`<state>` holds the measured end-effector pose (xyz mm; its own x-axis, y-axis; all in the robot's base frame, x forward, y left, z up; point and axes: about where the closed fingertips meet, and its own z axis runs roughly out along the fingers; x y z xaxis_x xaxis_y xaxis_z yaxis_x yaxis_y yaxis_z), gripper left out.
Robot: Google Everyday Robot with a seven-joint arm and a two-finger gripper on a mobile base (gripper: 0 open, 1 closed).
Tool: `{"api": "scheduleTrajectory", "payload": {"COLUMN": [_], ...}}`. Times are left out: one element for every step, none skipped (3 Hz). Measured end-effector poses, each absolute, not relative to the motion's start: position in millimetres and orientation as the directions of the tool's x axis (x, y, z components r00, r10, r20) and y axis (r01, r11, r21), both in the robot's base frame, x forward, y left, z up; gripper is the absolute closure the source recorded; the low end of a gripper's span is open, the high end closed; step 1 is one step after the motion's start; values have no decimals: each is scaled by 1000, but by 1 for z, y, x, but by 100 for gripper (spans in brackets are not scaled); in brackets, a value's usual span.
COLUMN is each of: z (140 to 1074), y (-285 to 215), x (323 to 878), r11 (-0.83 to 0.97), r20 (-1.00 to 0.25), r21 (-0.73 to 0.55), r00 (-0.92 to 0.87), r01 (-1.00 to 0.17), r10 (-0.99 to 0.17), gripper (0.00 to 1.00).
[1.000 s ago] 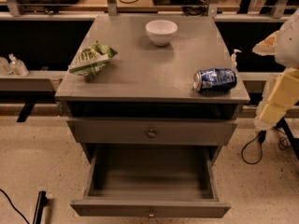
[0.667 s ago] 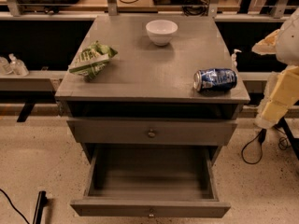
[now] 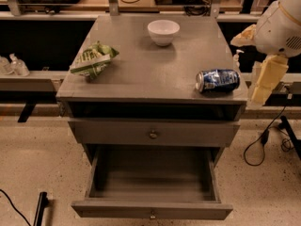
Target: Place pepsi can into middle drawer
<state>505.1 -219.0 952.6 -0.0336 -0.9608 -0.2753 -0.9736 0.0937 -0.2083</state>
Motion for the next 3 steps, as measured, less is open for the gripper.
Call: {"api": "scheduleTrajectory", "payload": {"z": [919,896,872], "y": [-219,-213,-212], "x": [548,575,608], "r11": [21,-16,-25], "r20": [-254,-247,-233], "r21": [-194,-181,-179], "r00": [30,61,67], "r01": [-981,-983,-984], "r10": [-967,-967,-970], "gripper": [0,0,0]}}
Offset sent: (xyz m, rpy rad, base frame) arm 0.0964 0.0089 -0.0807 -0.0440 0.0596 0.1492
